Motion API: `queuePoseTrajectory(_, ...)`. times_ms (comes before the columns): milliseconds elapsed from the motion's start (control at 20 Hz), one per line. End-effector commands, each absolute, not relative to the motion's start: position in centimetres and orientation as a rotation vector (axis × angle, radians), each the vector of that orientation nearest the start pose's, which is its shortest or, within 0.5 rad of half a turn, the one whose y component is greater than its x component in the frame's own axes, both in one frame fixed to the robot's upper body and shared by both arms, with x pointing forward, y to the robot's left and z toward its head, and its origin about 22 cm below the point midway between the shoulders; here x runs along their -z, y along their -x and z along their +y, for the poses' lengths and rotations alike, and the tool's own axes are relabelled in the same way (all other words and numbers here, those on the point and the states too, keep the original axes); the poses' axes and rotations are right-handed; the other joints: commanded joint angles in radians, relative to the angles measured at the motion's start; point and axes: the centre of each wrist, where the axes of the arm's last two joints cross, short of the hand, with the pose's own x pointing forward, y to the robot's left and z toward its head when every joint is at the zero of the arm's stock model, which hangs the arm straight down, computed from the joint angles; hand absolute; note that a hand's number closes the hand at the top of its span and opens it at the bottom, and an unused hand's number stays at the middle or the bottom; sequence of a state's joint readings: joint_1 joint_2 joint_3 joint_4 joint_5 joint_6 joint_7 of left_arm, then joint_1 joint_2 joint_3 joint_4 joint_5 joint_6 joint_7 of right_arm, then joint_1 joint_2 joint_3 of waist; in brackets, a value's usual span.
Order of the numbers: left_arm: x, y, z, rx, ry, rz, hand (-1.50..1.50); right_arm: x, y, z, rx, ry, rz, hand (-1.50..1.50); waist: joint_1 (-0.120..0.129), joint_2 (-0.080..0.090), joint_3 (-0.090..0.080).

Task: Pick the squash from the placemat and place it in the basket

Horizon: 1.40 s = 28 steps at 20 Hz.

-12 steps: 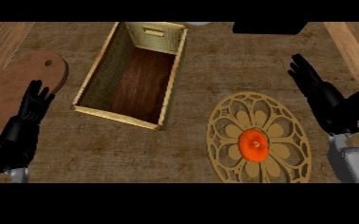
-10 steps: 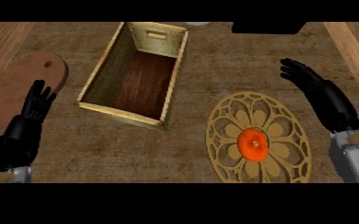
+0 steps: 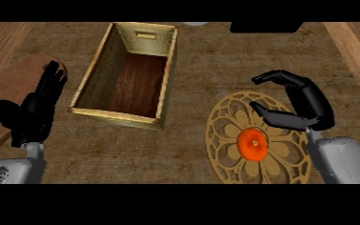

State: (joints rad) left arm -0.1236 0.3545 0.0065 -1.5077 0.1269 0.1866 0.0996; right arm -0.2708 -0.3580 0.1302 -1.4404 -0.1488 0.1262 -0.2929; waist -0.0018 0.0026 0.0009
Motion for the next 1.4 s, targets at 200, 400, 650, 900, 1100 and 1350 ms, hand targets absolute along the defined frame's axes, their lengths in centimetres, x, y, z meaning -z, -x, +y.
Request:
queuePoseTrajectory(200, -3.9, -27.9, 29.9, 0.012, -0.302, -1.494, 0.0, -8.0, -29.1, -24.0, -0.384, 0.46, -1.917, -1.5, -0.02, -0.011, -0.004)
queuePoseTrajectory(400, -4.5, -28.2, 29.8, -0.006, -0.297, -1.505, 0.0, -12.2, -27.7, -26.4, -0.624, 0.571, -1.716, -1.5, -0.025, -0.013, -0.005)
queuePoseTrajectory(650, -5.0, -28.7, 30.5, 0.001, -0.315, -1.513, 0.0, -15.4, -27.5, -29.7, -1.067, 0.573, -1.343, -1.5, -0.028, -0.011, -0.007)
queuePoseTrajectory(900, -4.6, -28.0, 29.9, 0.015, -0.317, -1.502, 0.0, -18.5, -25.5, -29.8, -1.209, 0.455, -1.17, -1.5, -0.017, -0.01, -0.003)
queuePoseTrajectory(1100, -5.0, -29.5, 31.2, 0.009, -0.291, -1.523, 0.0, -19.9, -25.1, -31.2, -1.176, 0.41, -1.153, -1.5, -0.008, -0.004, -0.001)
queuePoseTrajectory(1350, -4.7, -30.1, 29.3, 0.008, -0.291, -1.508, 0.0, -18.7, -24.6, -29.2, -1.107, 0.38, -1.223, -1.5, -0.003, -0.003, -0.001)
